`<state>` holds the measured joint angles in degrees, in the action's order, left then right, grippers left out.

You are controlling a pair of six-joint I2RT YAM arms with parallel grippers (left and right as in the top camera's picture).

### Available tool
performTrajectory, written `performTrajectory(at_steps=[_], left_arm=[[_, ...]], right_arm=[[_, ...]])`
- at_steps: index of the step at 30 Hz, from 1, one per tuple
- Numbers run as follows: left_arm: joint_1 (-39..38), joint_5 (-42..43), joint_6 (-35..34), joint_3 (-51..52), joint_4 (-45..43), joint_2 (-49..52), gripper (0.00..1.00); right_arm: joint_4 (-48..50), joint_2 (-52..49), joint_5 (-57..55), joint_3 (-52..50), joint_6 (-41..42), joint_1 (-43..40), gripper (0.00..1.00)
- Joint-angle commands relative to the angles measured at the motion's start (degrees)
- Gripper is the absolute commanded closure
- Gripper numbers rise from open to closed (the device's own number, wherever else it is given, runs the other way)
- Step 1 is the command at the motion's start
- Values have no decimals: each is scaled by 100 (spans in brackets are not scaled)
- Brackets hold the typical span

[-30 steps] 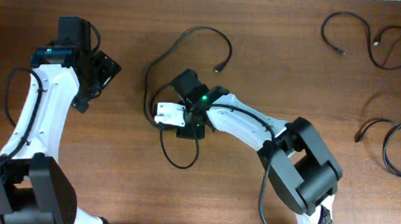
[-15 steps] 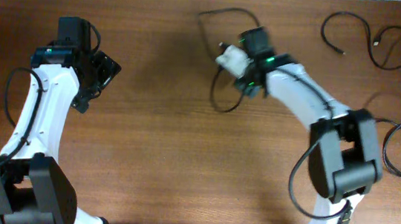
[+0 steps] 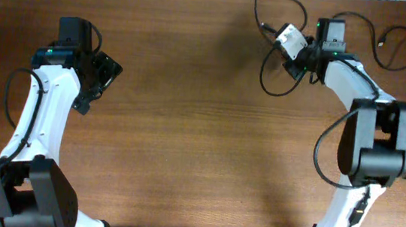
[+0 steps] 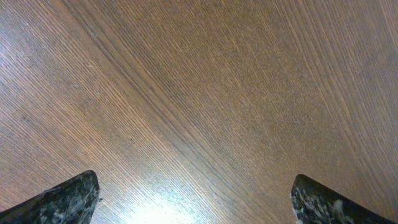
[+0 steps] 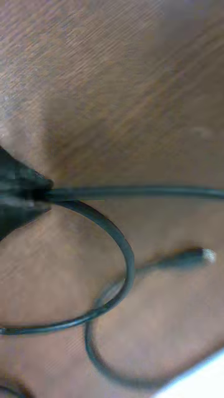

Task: Untangle cables
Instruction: 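Grasp the remaining cable with the right gripper and carry it upward, then place the cable at the top of the table and open the right gripper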

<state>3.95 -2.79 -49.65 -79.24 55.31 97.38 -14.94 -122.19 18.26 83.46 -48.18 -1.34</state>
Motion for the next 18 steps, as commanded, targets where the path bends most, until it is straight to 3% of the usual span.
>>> performTrajectory(at_steps=[1,4,7,11,16,18], left_arm=[[9,39,48,-37,11,22,1],[9,39,48,-35,11,22,1],[9,39,48,-37,11,22,1],[9,39,48,-37,11,22,1],[9,39,48,-37,11,22,1],[9,39,48,-37,11,22,1]], right_arm=[[20,90,-157,87,140,20,1],[85,798,-131,87,876,24,1],[765,1091,-94,87,2286,20,1],[1169,387,59,317,2321,214,5],[-474,-715,-7,2527,2052,428,8],[-651,-1176,-4,3045,1906,428,18]])
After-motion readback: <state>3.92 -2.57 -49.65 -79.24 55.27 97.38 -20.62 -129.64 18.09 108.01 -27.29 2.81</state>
